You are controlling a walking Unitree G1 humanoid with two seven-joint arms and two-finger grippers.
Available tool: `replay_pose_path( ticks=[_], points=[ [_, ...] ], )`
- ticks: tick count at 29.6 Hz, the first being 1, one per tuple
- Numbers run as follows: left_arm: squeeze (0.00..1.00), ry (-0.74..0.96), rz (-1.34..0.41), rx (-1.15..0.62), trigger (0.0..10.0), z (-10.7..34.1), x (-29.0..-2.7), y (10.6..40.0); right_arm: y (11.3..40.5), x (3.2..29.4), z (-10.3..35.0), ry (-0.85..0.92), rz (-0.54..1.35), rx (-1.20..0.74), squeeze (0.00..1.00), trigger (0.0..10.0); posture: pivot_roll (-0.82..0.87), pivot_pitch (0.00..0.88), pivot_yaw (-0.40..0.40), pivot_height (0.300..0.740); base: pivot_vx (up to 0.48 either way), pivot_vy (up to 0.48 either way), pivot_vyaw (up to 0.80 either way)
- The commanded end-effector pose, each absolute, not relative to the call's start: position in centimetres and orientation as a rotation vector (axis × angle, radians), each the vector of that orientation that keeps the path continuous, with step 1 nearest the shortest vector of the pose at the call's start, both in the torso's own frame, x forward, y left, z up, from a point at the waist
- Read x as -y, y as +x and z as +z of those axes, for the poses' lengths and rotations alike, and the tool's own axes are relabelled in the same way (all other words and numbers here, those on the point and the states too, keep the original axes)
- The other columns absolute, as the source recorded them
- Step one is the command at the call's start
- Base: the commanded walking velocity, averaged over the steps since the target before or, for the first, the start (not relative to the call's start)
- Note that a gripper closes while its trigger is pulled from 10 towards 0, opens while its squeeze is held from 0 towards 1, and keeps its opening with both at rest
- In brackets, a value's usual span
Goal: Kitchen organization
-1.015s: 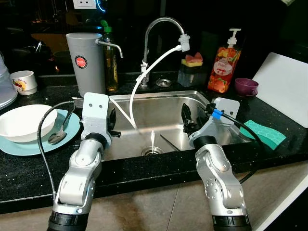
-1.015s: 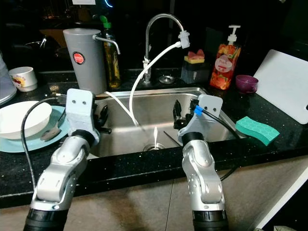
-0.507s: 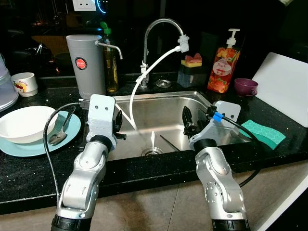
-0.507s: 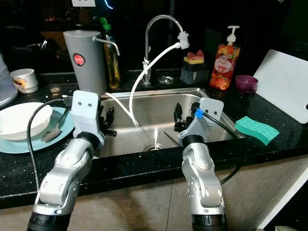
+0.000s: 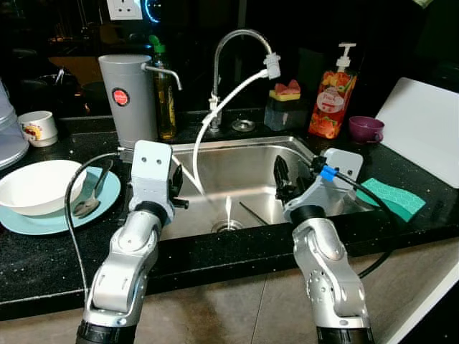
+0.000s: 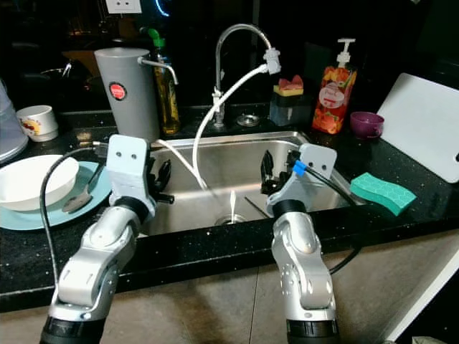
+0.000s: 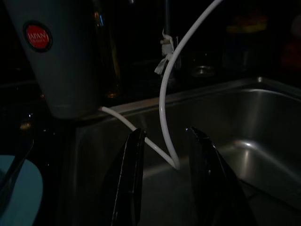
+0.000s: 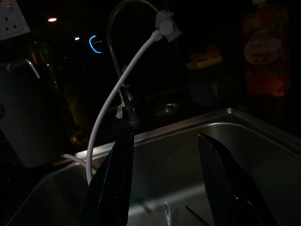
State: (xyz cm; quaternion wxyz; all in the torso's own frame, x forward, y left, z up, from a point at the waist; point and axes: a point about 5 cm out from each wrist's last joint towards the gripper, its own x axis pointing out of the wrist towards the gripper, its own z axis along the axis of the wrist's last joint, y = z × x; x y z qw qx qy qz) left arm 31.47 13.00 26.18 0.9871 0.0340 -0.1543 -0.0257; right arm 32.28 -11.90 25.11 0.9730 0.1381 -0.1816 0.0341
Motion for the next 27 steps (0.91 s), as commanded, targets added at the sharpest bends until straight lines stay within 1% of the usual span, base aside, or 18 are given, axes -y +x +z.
replay_pose_path(
  ticks=[1, 27],
  points=[
    [0.0, 0.052, -0.047, 0.305, 10.0, 26.19, -13.07, 31.32, 32.12, 11.99, 25.12, 0.284, 0.065, 0.366, 0.0, 10.0, 0.17, 0.076, -0.003, 0.74, 0.0, 0.0, 0.0],
    [0.0, 0.045, -0.046, 0.305, 10.0, 26.25, -12.93, 31.33, 32.37, 11.83, 25.15, 0.28, 0.078, 0.363, 0.0, 10.0, 0.17, 0.071, -0.015, 0.74, 0.0, 0.0, 0.0]
  ],
)
